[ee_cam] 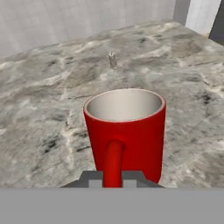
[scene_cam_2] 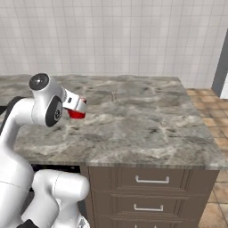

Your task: Open the cabinet directly in front. Then move the beer and the mug to the dining counter with the candle on it.

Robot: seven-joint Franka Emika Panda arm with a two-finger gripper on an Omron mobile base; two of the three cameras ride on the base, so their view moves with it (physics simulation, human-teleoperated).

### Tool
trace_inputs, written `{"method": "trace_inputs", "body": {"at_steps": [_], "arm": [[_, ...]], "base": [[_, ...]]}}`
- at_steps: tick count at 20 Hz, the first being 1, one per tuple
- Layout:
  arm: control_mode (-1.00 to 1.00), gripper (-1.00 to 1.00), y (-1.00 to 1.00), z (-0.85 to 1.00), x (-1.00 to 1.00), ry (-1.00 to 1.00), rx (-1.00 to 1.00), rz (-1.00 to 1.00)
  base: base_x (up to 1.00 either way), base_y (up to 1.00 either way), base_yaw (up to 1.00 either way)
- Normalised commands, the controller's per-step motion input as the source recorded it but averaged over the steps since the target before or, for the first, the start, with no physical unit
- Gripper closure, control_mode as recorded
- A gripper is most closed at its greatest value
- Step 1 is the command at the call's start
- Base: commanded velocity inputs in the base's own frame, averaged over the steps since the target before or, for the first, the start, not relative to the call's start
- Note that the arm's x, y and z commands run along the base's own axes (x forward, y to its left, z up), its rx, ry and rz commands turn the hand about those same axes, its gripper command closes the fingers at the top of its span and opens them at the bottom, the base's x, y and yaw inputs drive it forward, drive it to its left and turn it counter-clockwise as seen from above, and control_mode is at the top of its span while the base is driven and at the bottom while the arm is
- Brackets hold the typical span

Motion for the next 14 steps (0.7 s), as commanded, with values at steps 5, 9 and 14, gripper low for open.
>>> {"method": "trace_inputs", "body": {"at_steps": [5, 9, 14], "arm": [[-1.00, 1.00, 0.22, -0.89, 0.23, 0.05, -0.20, 0.02], [-1.00, 1.00, -0.02, -0.27, 0.69, 0.00, 0.00, 0.00], [-1.00, 1.00, -0.06, -0.15, 0.96, 0.00, 0.00, 0.00]], "base": [[0.00, 0.00, 0.00], [0.00, 0.00, 0.00], [0.00, 0.00, 0.00]]}}
